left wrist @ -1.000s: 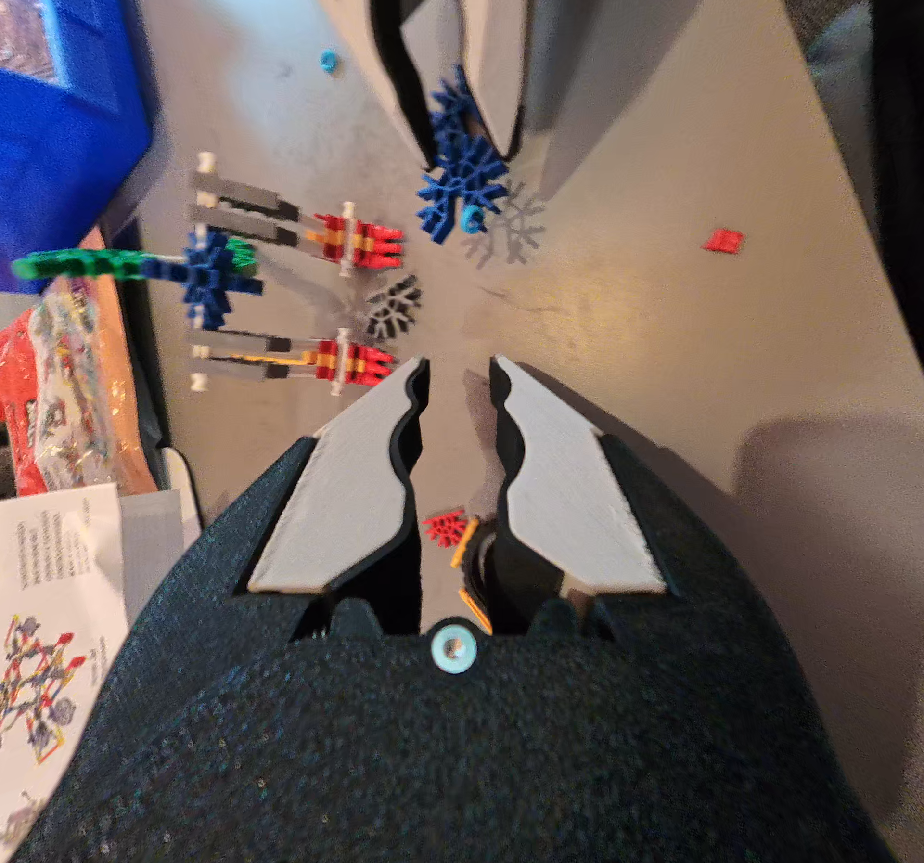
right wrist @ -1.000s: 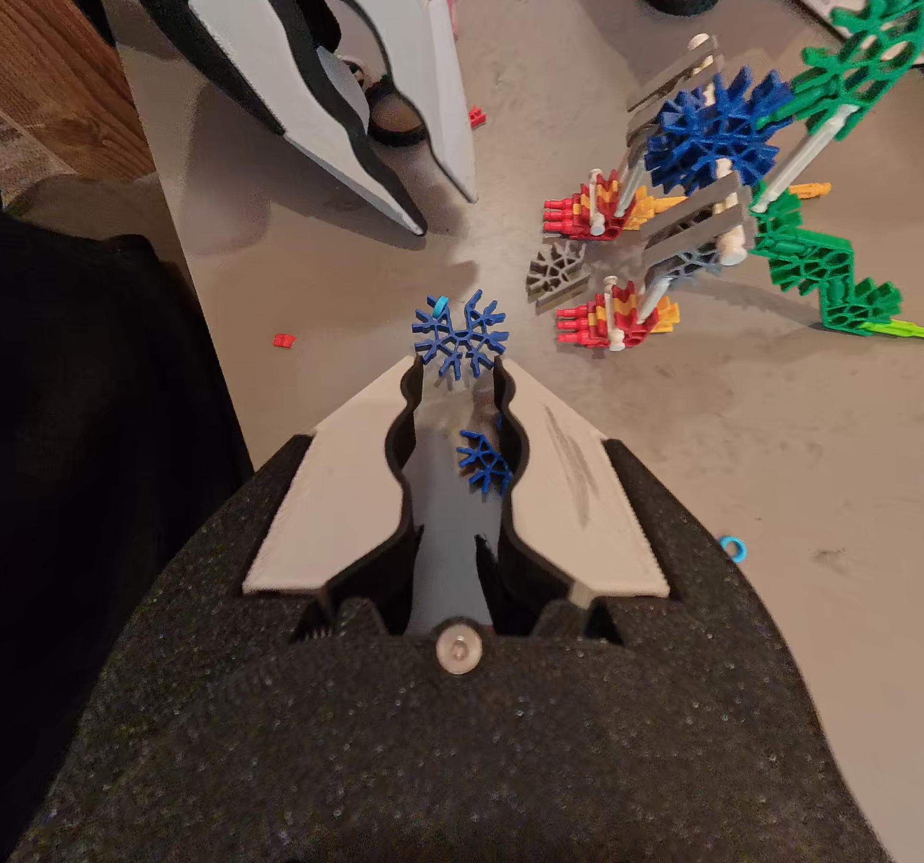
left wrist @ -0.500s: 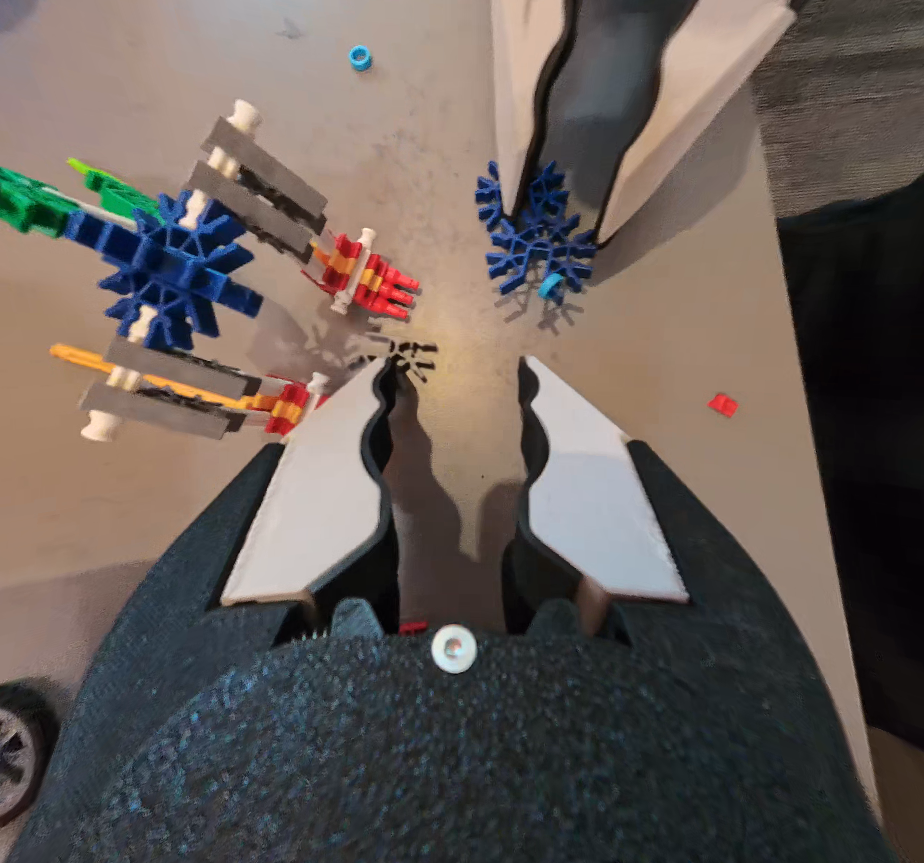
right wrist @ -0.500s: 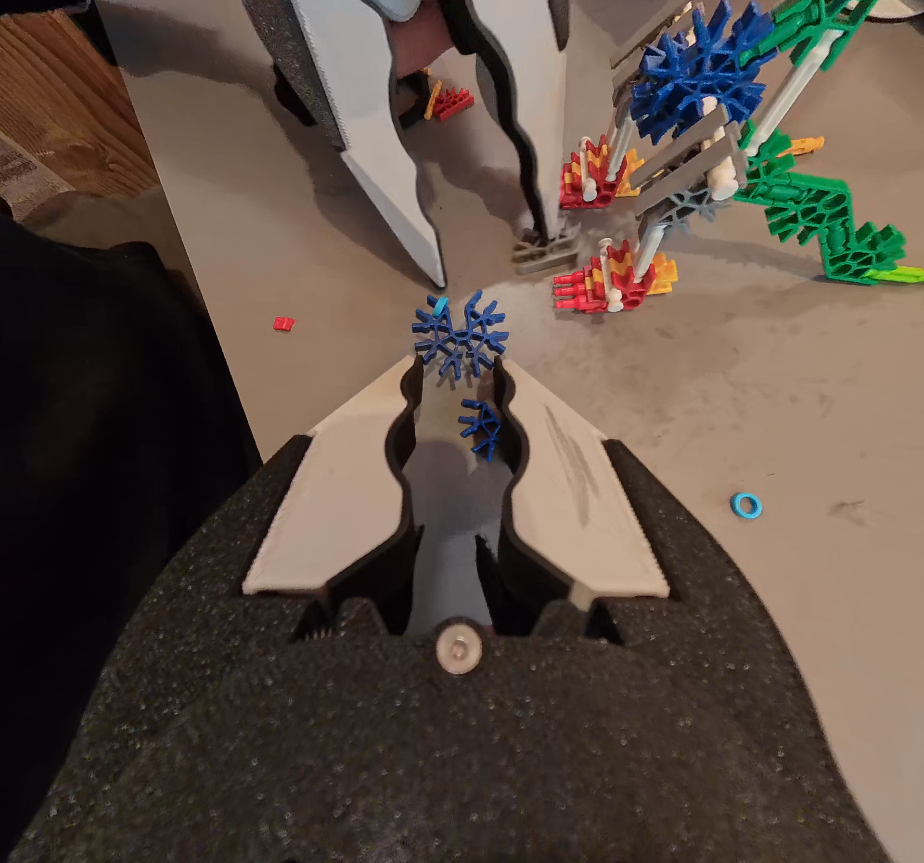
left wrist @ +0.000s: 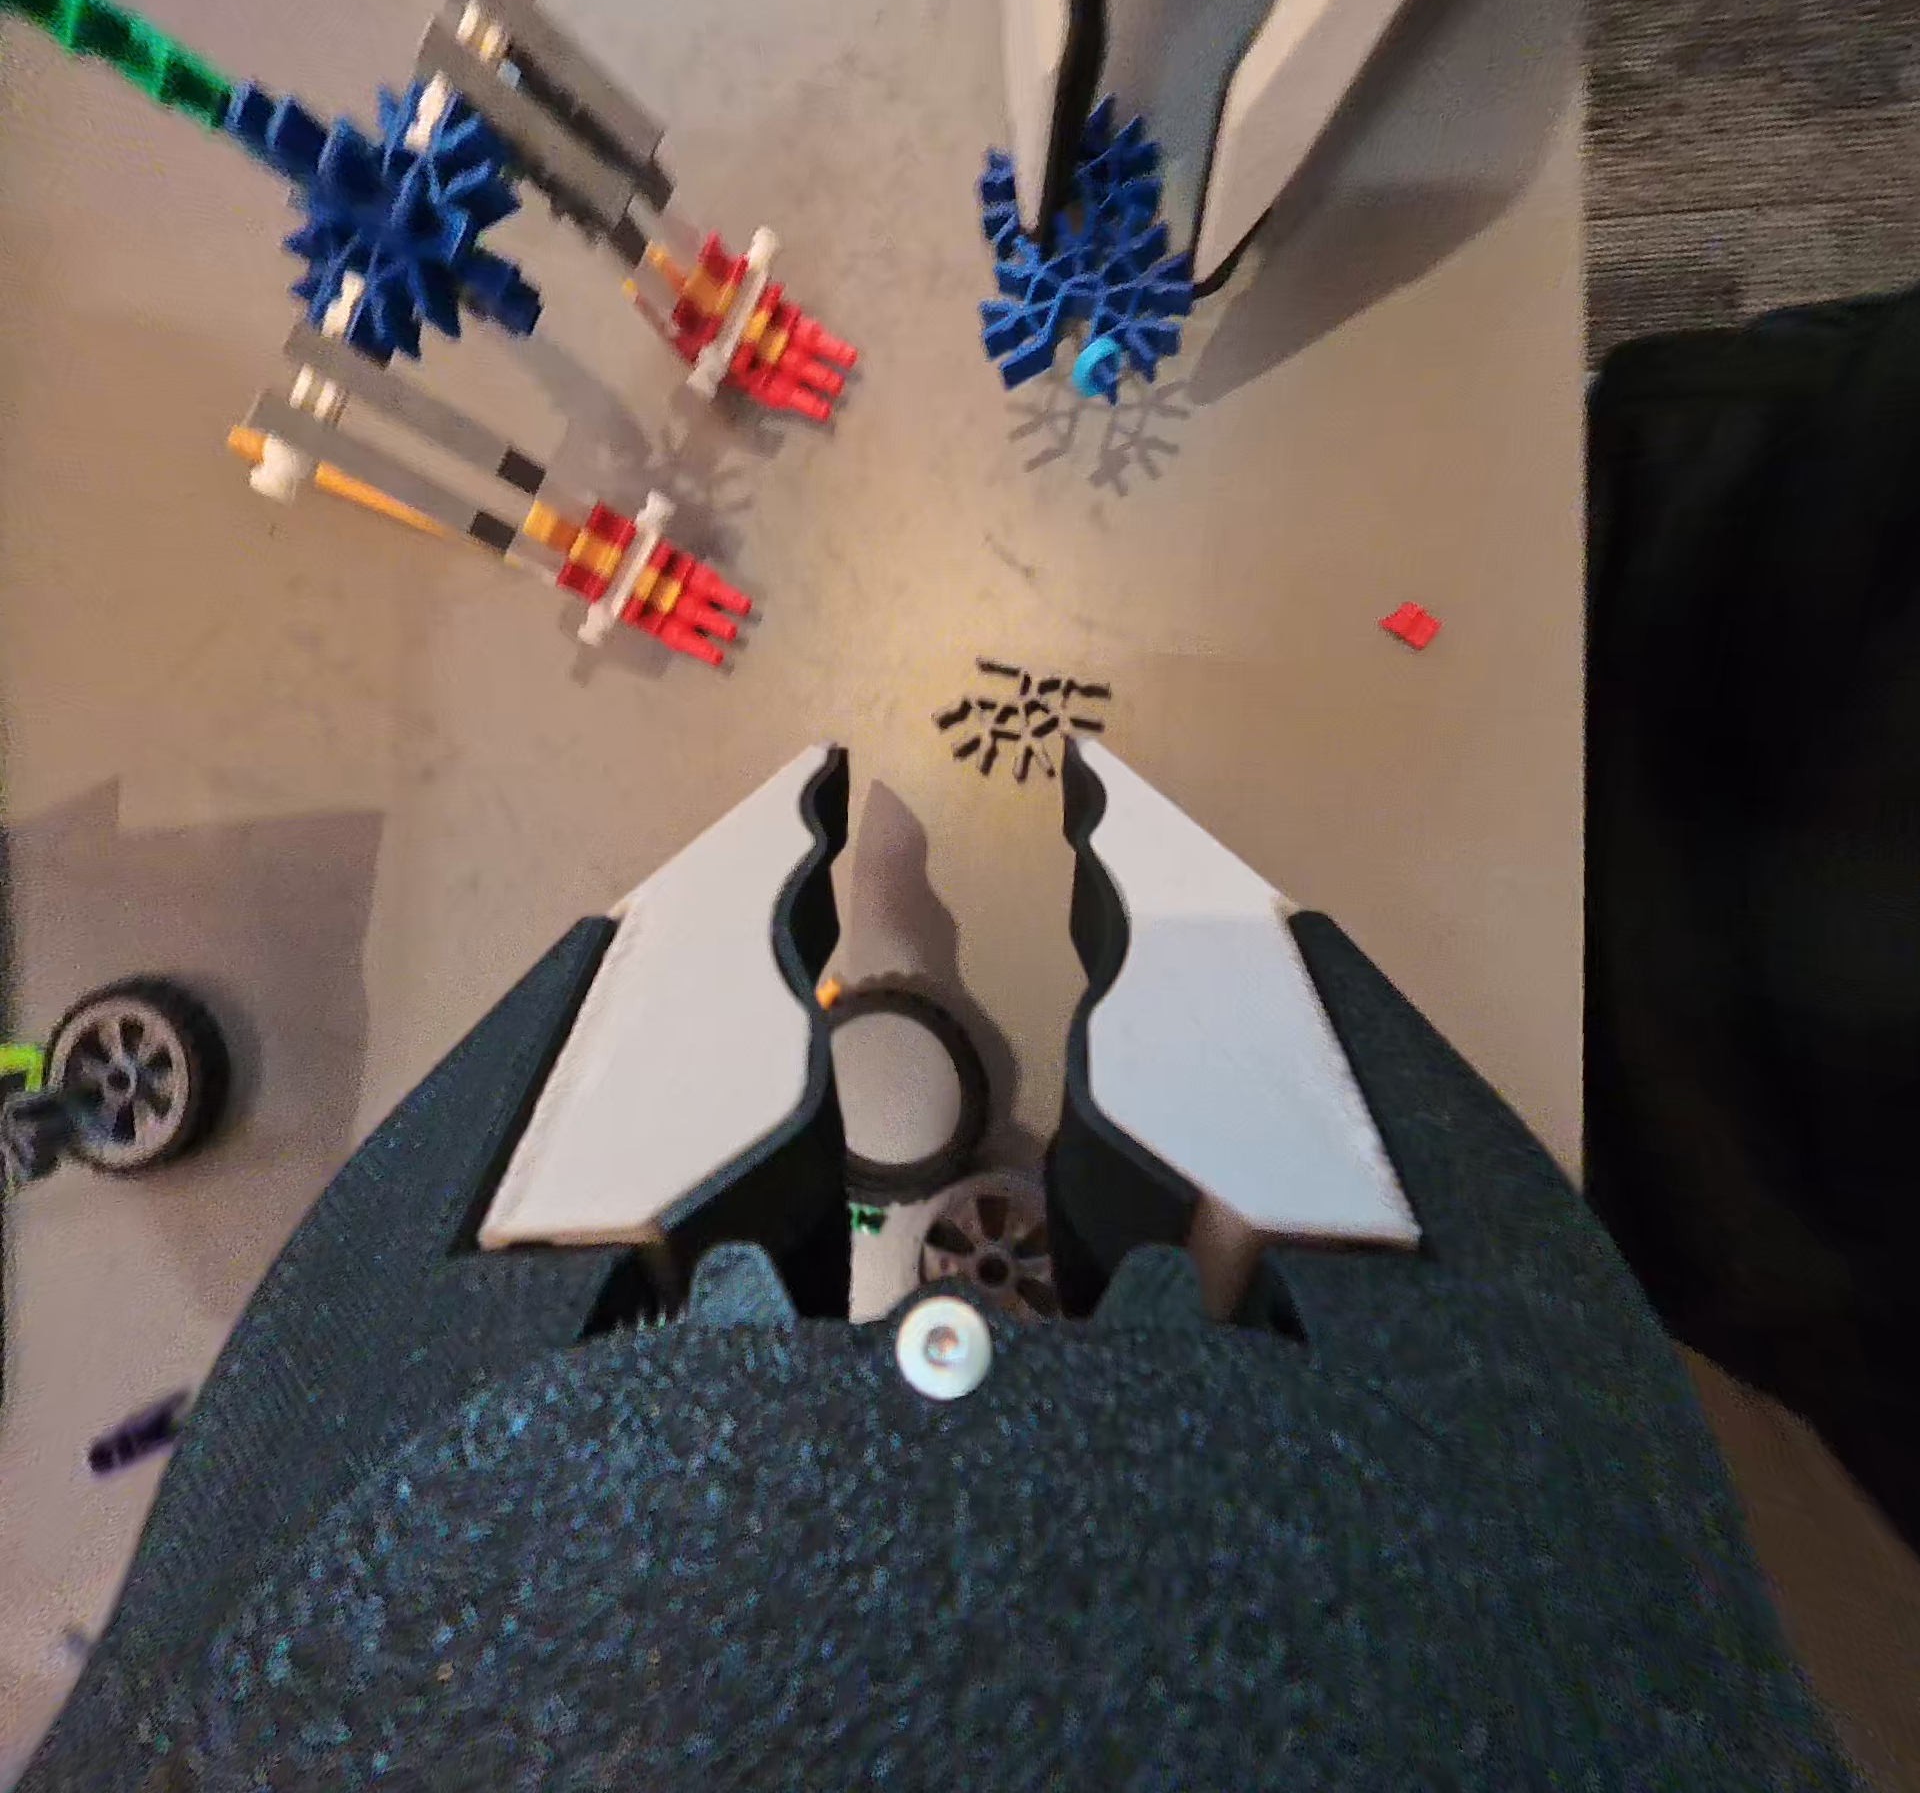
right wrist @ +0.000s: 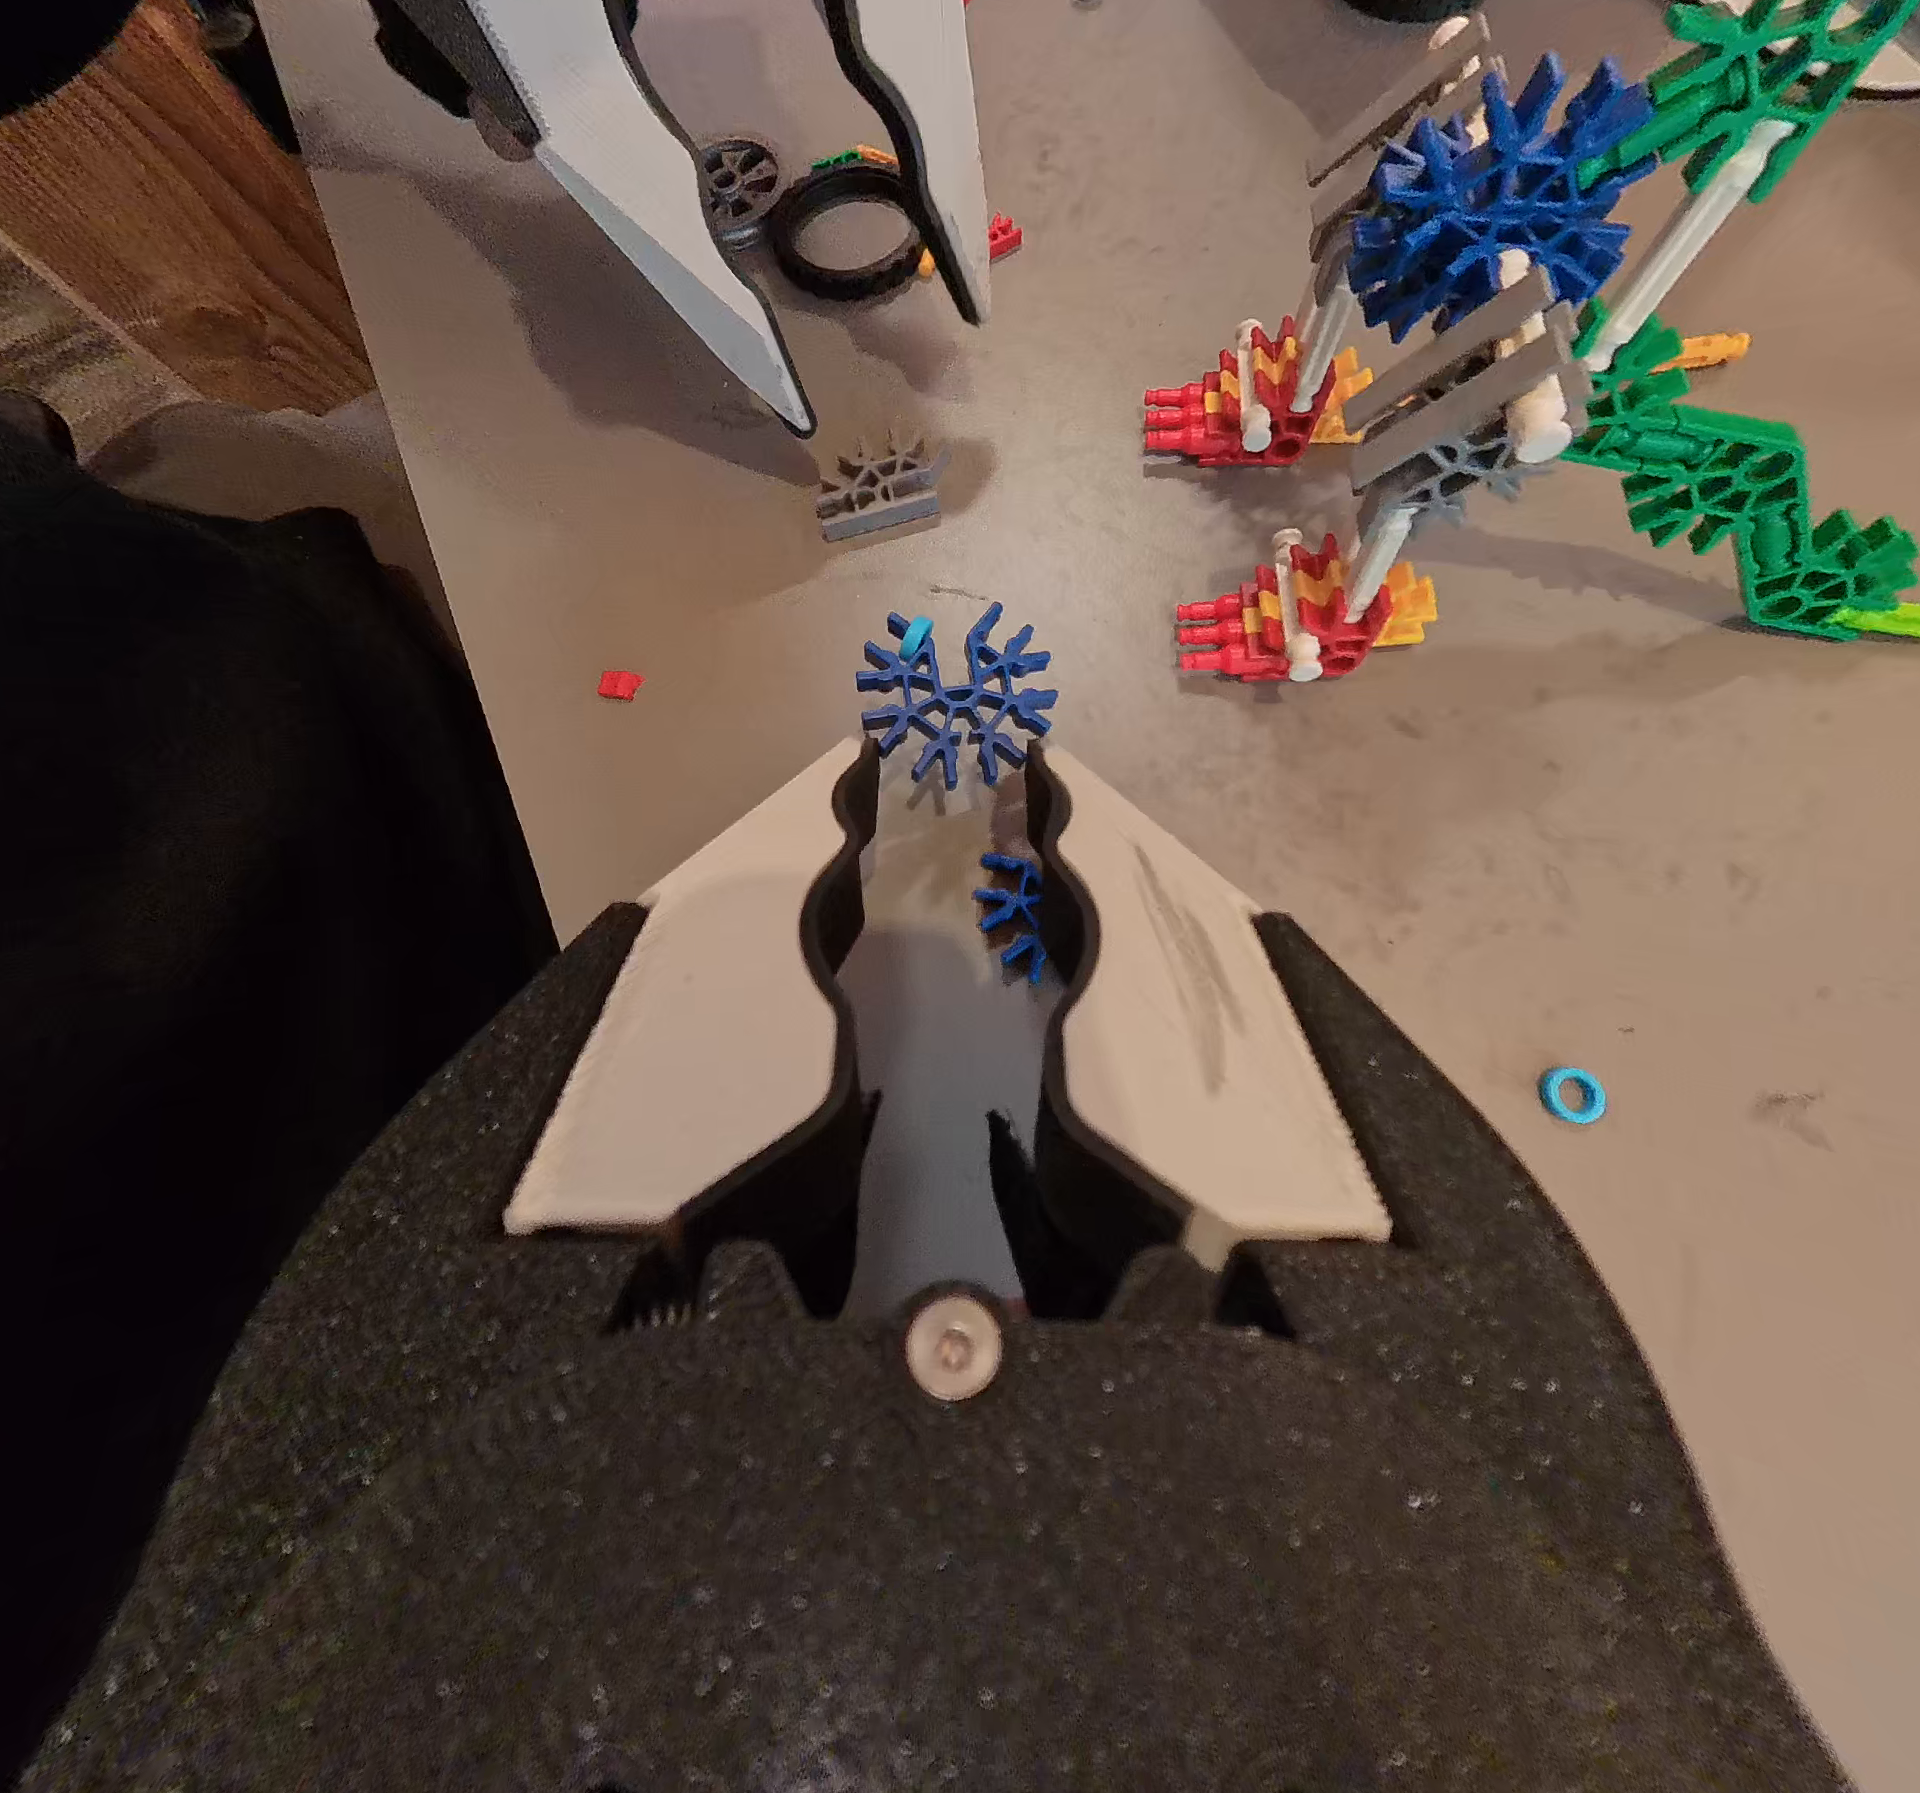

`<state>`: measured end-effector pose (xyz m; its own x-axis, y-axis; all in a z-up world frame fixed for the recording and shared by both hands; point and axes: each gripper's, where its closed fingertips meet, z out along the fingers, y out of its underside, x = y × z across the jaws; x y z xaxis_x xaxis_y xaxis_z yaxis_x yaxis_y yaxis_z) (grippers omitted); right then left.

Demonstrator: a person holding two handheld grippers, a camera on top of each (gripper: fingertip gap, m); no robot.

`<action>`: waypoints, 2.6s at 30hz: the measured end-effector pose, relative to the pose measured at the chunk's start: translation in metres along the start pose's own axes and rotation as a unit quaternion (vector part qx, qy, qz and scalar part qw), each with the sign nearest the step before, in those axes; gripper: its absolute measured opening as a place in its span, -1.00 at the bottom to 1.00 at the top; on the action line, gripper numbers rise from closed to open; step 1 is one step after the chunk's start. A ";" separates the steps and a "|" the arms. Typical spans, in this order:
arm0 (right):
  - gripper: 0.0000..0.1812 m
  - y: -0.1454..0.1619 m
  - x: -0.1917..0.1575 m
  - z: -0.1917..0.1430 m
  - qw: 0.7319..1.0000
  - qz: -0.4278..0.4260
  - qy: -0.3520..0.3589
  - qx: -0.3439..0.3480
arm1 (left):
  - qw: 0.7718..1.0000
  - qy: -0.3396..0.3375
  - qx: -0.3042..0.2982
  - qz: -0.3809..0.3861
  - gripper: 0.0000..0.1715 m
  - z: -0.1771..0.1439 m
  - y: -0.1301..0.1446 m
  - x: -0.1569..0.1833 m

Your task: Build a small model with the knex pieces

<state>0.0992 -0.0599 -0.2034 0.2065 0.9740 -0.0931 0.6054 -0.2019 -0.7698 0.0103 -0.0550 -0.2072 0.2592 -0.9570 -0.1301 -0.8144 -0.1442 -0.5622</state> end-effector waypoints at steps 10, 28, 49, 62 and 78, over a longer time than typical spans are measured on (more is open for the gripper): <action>-0.70 -0.001 -0.009 0.009 1.000 -0.013 -0.011 -0.014 | 0.997 0.046 -0.004 -0.059 -0.53 0.016 0.006 0.020; -0.70 0.002 -0.012 0.012 1.000 -0.016 -0.024 -0.010 | 1.000 0.030 -0.005 -0.004 -0.66 0.022 -0.007 0.033; -0.70 -0.010 0.008 0.017 0.929 -0.325 0.179 -0.012 | 0.997 0.060 0.026 -0.042 -0.68 0.021 -0.005 0.016; -0.70 -0.040 0.010 0.002 0.881 -0.394 0.259 0.053 | 0.974 0.098 0.170 -0.115 -0.68 0.002 -0.051 0.009; -0.70 -0.050 0.012 -0.004 0.852 -0.425 0.296 0.076 | 0.941 0.151 0.245 -0.179 -0.80 -0.010 -0.064 0.003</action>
<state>0.0749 -0.0382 -0.1635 0.1219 0.5306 0.8388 0.6320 0.6101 -0.4778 0.0580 -0.0516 -0.1629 0.2519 -0.9079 0.3351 -0.3474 -0.4080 -0.8443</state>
